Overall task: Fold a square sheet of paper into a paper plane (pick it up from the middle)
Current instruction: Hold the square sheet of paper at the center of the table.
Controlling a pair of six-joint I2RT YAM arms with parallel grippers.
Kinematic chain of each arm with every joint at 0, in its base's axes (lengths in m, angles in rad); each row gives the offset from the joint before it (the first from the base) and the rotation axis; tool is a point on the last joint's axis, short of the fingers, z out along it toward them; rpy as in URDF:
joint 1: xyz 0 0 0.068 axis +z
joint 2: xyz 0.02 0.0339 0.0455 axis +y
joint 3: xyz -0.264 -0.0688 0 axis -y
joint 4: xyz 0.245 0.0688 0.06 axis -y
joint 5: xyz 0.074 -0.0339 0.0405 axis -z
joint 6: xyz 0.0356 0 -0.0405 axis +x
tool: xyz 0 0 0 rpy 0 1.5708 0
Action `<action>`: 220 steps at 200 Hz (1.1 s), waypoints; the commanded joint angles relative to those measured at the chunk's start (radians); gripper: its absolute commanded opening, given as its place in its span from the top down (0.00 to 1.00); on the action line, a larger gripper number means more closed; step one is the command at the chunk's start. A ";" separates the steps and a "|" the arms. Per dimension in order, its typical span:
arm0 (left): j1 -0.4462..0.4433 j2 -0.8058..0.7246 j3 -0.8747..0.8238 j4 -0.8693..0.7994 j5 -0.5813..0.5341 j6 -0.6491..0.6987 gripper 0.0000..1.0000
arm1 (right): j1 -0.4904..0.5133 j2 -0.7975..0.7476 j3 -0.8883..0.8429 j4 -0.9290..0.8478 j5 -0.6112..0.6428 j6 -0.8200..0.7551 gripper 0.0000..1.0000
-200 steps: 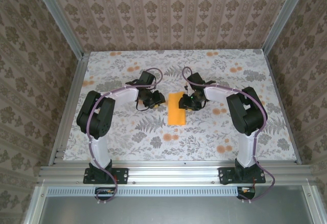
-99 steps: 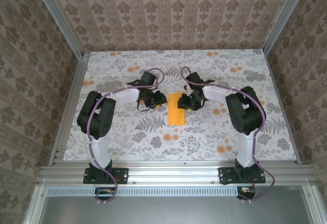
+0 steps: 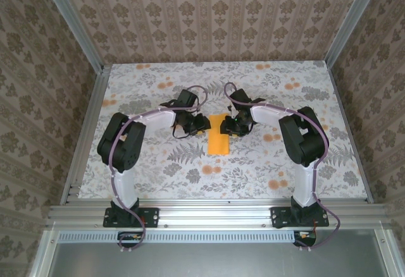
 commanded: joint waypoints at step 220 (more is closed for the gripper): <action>-0.014 -0.036 -0.040 0.065 -0.132 -0.147 0.73 | 0.001 0.170 -0.043 -0.087 0.144 -0.096 0.59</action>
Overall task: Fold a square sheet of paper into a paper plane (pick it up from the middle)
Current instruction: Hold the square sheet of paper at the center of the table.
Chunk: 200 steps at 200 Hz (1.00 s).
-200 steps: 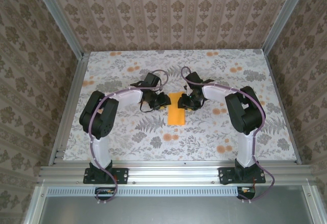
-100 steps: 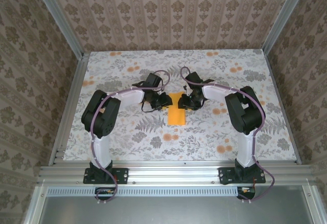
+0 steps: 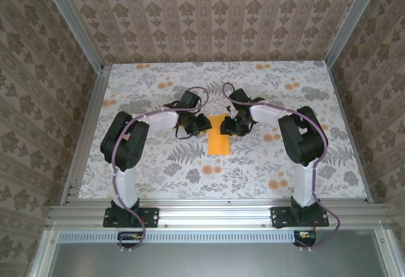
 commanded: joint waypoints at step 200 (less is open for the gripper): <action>-0.034 0.100 0.089 -0.076 0.065 0.012 0.89 | 0.002 0.164 -0.059 -0.070 0.149 -0.018 0.58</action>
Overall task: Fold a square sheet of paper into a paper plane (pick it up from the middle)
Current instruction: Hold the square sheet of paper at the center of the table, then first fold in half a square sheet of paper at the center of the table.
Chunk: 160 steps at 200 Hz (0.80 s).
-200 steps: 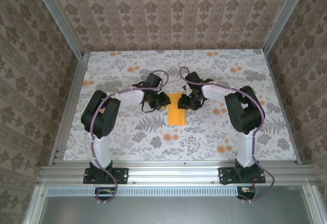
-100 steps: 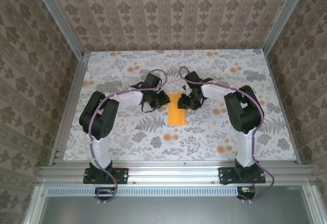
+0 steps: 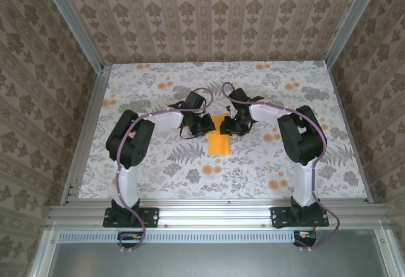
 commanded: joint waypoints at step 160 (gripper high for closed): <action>-0.013 0.091 -0.047 -0.187 -0.057 0.105 0.93 | -0.016 -0.205 -0.103 0.152 -0.168 0.091 0.63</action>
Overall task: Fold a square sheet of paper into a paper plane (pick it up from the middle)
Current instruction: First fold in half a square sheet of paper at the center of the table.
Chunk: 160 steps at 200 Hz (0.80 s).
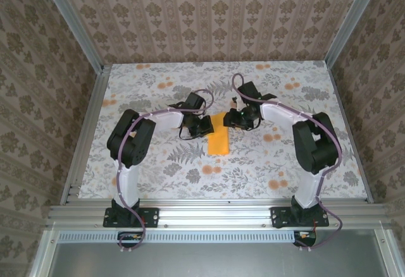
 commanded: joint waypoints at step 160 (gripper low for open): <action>-0.015 0.111 0.069 -0.256 -0.092 0.143 0.95 | -0.009 0.141 -0.165 0.295 -0.193 0.180 0.73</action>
